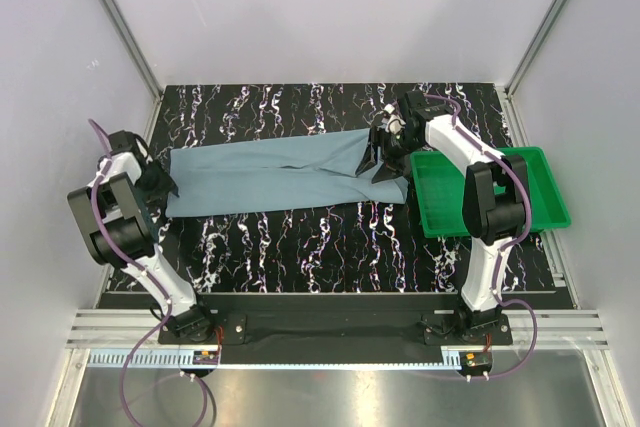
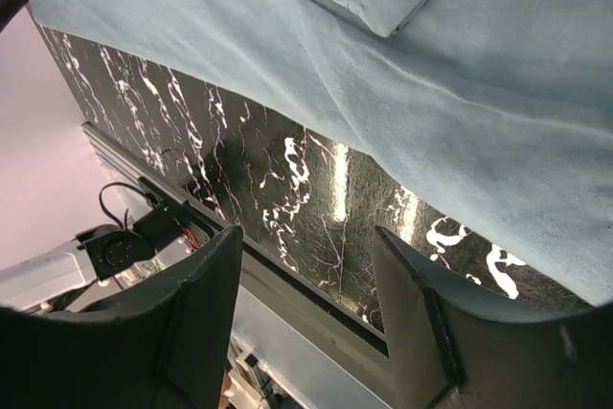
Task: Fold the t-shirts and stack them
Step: Fold the tshirt
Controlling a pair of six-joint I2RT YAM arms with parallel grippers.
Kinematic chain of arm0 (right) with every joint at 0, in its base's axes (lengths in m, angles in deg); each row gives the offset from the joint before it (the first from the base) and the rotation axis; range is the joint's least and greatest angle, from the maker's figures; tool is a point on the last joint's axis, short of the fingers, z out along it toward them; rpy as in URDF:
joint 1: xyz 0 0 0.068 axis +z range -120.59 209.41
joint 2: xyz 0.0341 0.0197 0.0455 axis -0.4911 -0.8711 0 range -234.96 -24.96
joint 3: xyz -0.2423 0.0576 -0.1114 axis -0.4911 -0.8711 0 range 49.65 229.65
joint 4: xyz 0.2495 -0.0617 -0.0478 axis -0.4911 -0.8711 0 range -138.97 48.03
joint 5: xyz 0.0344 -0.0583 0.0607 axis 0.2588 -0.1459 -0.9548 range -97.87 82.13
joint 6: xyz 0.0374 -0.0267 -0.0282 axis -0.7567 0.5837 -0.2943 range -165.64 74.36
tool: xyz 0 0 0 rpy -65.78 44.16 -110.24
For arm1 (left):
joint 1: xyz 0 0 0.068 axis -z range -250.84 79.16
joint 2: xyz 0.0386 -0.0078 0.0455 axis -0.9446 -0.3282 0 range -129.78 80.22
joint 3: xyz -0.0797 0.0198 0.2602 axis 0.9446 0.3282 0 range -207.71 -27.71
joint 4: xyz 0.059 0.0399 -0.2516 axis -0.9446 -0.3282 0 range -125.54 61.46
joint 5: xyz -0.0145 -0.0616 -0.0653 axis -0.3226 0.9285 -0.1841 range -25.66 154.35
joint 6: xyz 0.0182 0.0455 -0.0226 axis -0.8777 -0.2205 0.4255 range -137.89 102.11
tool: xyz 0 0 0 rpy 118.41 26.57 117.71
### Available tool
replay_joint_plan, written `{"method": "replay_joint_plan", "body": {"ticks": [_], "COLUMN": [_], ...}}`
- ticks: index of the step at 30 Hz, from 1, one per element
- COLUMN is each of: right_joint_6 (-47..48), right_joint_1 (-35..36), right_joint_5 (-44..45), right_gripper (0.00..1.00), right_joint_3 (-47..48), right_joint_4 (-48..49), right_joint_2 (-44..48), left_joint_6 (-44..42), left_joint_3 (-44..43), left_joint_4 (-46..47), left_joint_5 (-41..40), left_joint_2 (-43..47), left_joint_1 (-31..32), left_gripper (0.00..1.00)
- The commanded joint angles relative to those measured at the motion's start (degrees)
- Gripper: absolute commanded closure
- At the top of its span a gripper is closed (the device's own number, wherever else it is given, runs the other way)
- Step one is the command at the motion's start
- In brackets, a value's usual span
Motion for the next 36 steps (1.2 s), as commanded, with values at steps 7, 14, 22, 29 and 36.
{"method": "replay_joint_plan", "body": {"ticks": [7, 14, 22, 29, 36], "right_joint_6": [1.90, 1.64, 1.81, 1.64, 1.46], "right_joint_1": [-0.13, -0.21, -0.21, -0.21, -0.21], "right_joint_5": [-2.51, -2.95, -2.68, -2.95, -3.03], "right_gripper": [0.38, 0.38, 0.38, 0.38, 0.39], "right_joint_3": [2.05, 1.44, -0.15, -1.20, -0.67], "right_joint_4": [-0.22, 0.13, 0.75, 1.28, 1.10], "right_joint_2": [3.83, 3.65, 4.35, 4.62, 4.18], "left_joint_6": [-0.80, 0.08, 0.43, 0.43, 0.08], "left_joint_3": [4.30, 5.71, 7.20, 8.87, 8.52], "left_joint_4": [3.45, 3.10, 2.84, 3.63, 3.10], "left_joint_5": [2.11, -0.53, -2.64, -2.47, -3.07], "left_joint_2": [1.55, 3.57, 6.38, 7.36, 5.69], "left_joint_1": [-0.54, -0.54, -0.46, -0.54, -0.54], "left_gripper": [0.53, 0.60, 0.56, 0.58, 0.67]}}
